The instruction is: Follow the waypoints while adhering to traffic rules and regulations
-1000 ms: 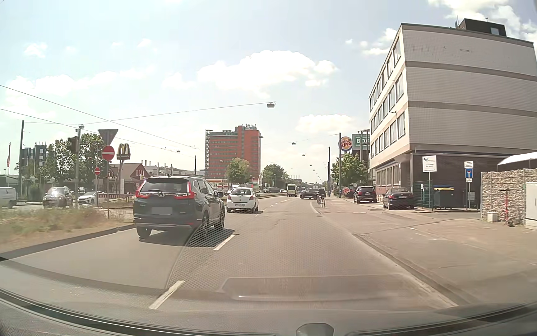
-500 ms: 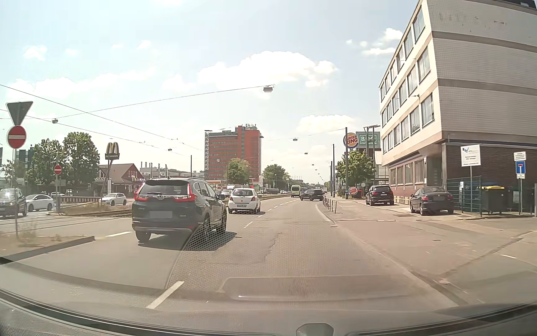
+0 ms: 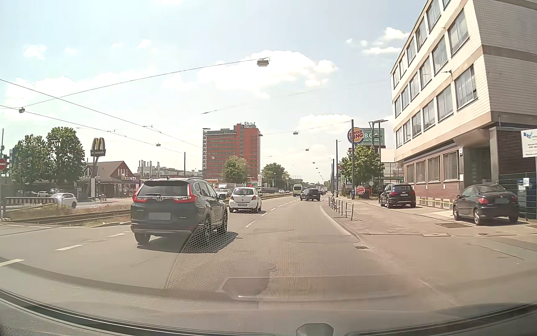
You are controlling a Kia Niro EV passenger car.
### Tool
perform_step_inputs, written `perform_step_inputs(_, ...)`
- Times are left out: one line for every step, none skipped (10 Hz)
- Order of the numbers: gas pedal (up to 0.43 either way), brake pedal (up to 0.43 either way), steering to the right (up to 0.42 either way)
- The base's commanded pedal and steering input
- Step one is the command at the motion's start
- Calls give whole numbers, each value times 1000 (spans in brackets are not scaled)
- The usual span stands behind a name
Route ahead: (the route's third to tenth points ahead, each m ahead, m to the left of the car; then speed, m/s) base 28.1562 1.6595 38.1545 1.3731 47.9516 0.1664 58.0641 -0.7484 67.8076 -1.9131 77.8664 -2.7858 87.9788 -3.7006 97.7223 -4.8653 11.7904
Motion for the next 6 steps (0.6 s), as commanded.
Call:
perform_step_inputs(67,30,8)
perform_step_inputs(67,30,9)
perform_step_inputs(67,30,10)
perform_step_inputs(67,30,10)
perform_step_inputs(67,30,10)
perform_step_inputs(67,30,11)
